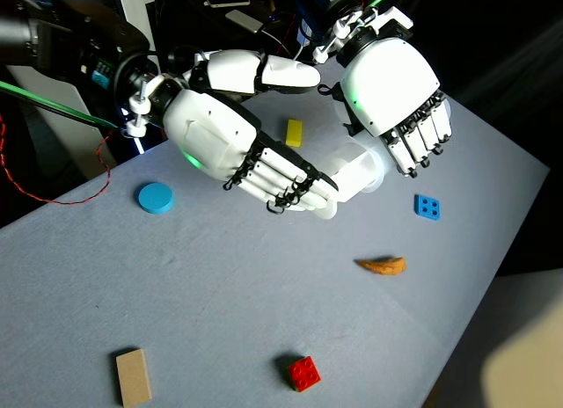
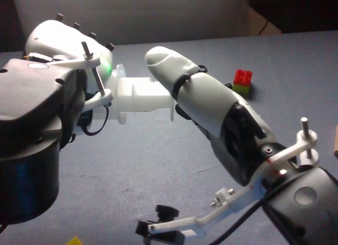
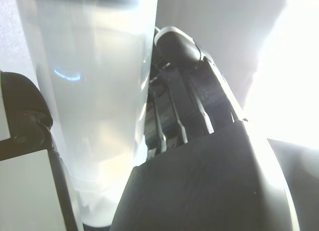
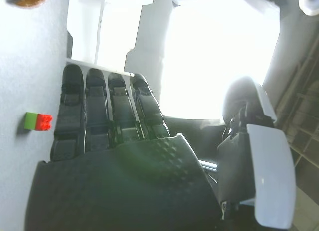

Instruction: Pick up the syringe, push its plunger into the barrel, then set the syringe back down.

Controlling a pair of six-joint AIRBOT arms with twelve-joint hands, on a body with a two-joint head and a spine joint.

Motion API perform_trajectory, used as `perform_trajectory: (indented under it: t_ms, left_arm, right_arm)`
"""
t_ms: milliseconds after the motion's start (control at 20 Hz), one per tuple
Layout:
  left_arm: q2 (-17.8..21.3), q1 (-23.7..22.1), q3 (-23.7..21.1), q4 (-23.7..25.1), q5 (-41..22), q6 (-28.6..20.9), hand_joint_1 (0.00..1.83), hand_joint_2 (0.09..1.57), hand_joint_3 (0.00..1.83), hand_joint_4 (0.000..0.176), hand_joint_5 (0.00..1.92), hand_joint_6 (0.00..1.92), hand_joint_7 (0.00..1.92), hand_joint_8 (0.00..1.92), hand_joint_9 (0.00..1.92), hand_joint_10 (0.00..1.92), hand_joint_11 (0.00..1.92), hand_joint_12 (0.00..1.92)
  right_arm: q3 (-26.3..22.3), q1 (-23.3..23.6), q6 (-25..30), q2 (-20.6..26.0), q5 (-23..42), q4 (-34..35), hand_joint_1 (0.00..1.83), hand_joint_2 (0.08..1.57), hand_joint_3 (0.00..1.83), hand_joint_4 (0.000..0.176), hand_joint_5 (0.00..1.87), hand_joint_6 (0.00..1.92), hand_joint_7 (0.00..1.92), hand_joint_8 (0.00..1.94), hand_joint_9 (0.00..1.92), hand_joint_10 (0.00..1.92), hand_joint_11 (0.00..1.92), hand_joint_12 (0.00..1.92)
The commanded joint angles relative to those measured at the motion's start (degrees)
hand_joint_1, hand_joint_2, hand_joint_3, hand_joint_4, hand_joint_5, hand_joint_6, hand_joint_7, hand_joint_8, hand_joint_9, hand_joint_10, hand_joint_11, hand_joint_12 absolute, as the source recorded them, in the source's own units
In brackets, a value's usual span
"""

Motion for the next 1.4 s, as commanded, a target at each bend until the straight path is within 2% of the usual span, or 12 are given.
perform_trajectory:
  t_ms: [0, 450, 850, 900, 950, 1000, 1100, 1200, 1250, 1350]
  left_arm:
    - [-0.7, -1.3, -0.6, 8.0, 3.5, -1.2, 1.47, 1.23, 0.0, 0.0, 0.69, 1.28, 0.64, 1.28, 0.73, 1.38, 0.59, 1.81]
    - [-0.5, -1.4, -0.6, 8.0, 3.6, -1.2, 1.47, 1.23, 0.0, 0.0, 0.69, 1.28, 0.64, 1.28, 0.72, 1.4, 0.57, 1.82]
    - [-0.5, -1.5, -0.5, 8.0, 3.7, -1.2, 1.47, 1.23, 0.0, 0.0, 0.69, 1.26, 0.65, 1.3, 0.73, 1.4, 0.57, 1.82]
    - [-0.5, -1.5, -0.5, 8.0, 3.7, -1.2, 1.47, 1.23, 0.0, 0.0, 0.69, 1.26, 0.64, 1.31, 0.72, 1.41, 0.57, 1.82]
    - [-0.5, -1.6, -0.5, 8.0, 3.8, -1.2, 1.48, 1.19, 0.0, 0.0, 0.81, 1.1, 0.73, 1.22, 0.81, 1.31, 0.67, 1.77]
    - [-0.5, -1.6, -0.5, 8.0, 3.8, -1.2, 1.48, 1.17, 0.0, 0.0, 0.86, 1.04, 0.76, 1.18, 0.84, 1.26, 0.7, 1.74]
    - [-0.5, -1.6, -0.5, 8.0, 3.9, -1.2, 1.48, 1.16, 0.0, 0.0, 0.88, 1.03, 0.78, 1.16, 0.84, 1.25, 0.69, 1.74]
    - [-0.4, -1.6, -0.6, 8.0, 4.1, -1.2, 1.48, 1.16, 0.0, 0.0, 0.87, 1.02, 0.77, 1.17, 0.84, 1.25, 0.71, 1.74]
    - [-0.4, -1.6, -0.6, 8.0, 4.1, -1.2, 1.47, 1.21, 0.0, 0.0, 0.74, 1.2, 0.68, 1.26, 0.76, 1.35, 0.61, 1.79]
    - [-0.5, -1.6, -0.6, 8.0, 4.1, -1.2, 1.47, 1.22, 0.0, 0.0, 0.71, 1.25, 0.66, 1.27, 0.75, 1.36, 0.59, 1.8]
  right_arm:
    - [-0.6, 1.0, -0.3, -1.5, -5.7, -7.3, 0.04, 1.08, 0.0, 0.0, 0.07, 0.0, 0.08, 0.0, 0.09, 0.0, 0.0, 0.33]
    - [-0.2, 1.9, -0.6, -3.9, -5.7, -6.3, 0.04, 1.08, 0.0, 0.0, 0.08, 0.0, 0.09, 0.0, 0.11, 0.0, 0.0, 0.36]
    - [-0.2, 1.8, -0.7, -3.0, -5.9, -6.1, 0.05, 1.08, 0.0, 0.0, 0.08, 0.0, 0.08, 0.0, 0.09, 0.0, 0.0, 0.34]
    - [-0.2, 1.7, -0.7, -2.3, -5.7, -6.1, 0.08, 1.07, 0.0, 0.0, 0.1, 0.01, 0.11, 0.01, 0.11, 0.01, 0.0, 0.4]
    - [-0.2, 1.0, -0.7, -0.7, -5.1, -6.3, 0.06, 1.08, 0.0, 0.0, 0.1, 0.0, 0.11, 0.0, 0.11, 0.0, 0.0, 0.39]
    - [-0.2, 0.5, -0.7, 0.5, -5.0, -6.7, 0.06, 1.08, 0.0, 0.0, 0.09, 0.0, 0.1, 0.0, 0.11, 0.0, 0.0, 0.39]
    - [-0.2, 0.0, -0.7, 3.4, -4.8, -7.1, 0.05, 1.08, 0.0, 0.0, 0.07, 0.0, 0.08, 0.0, 0.09, 0.0, 0.0, 0.34]
    - [-0.4, -0.1, -0.5, 8.0, -5.2, -7.2, 0.04, 1.08, 0.0, 0.0, 0.08, 0.0, 0.1, 0.0, 0.11, 0.01, 0.0, 0.39]
    - [-0.4, -0.1, -0.5, 9.7, -5.3, -7.2, 0.03, 1.08, 0.0, 0.0, 0.07, 0.0, 0.08, 0.0, 0.1, 0.0, 0.0, 0.36]
    - [-0.4, -0.8, -0.2, 13.4, -5.2, -7.4, 0.06, 1.08, 0.0, 0.0, 0.08, 0.01, 0.09, 0.0, 0.09, 0.0, 0.0, 0.34]
